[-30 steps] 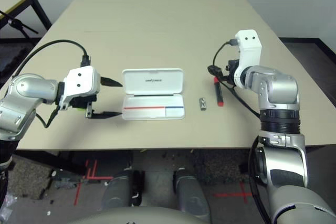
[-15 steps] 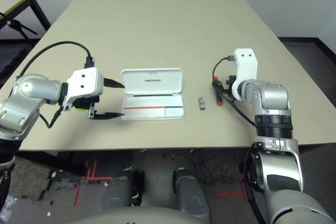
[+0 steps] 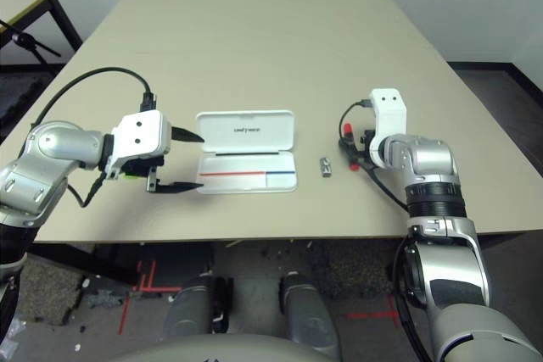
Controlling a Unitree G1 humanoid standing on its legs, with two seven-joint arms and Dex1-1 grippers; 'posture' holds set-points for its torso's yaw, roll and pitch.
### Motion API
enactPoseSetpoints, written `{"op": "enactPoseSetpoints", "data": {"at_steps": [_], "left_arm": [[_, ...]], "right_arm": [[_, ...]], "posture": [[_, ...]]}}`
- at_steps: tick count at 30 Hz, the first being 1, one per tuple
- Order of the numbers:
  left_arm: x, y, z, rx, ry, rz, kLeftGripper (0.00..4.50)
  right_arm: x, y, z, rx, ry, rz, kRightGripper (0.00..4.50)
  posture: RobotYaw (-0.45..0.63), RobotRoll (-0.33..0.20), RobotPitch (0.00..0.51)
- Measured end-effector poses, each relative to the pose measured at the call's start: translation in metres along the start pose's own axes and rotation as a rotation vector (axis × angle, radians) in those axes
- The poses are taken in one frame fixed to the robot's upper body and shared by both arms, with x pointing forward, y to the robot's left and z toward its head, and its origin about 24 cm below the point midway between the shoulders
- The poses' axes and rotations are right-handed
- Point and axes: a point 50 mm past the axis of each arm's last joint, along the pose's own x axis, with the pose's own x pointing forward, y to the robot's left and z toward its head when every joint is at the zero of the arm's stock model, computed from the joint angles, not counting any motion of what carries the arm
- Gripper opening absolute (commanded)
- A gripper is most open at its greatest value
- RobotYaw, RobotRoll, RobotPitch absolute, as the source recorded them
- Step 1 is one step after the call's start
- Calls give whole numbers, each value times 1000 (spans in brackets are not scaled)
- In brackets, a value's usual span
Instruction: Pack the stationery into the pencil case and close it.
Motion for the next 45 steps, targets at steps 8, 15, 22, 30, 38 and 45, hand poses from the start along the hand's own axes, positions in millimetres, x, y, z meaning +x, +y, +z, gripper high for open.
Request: {"op": "enactPoseSetpoints", "data": {"at_steps": [8,15,22,30,38,45], "left_arm": [[0,0,0,0,2,-1,4500],[0,0,-1,-5,5,-2,4500],[-5,1,-3,-7,36,-2,4500],[-13,3,-8,-13,76,4,4500],[-17,4,-11,-16,89,2,4500],[-17,6,-8,-7,84,6,4500]], "right_arm": [[-4,-7,1,-4,4,-7,518],[-18,-18,15,-103,-46,41,518],[-48,-4,44,-362,-174,265,518],[-74,15,51,-646,-132,524,518],[-77,45,43,-828,-71,767,518],[-64,91,53,-971,-93,885,518]], "posture": [[-45,0,67],[-44,0,71],[-42,0,76],[-40,0,77],[-30,0,65],[-23,0,58]]}}
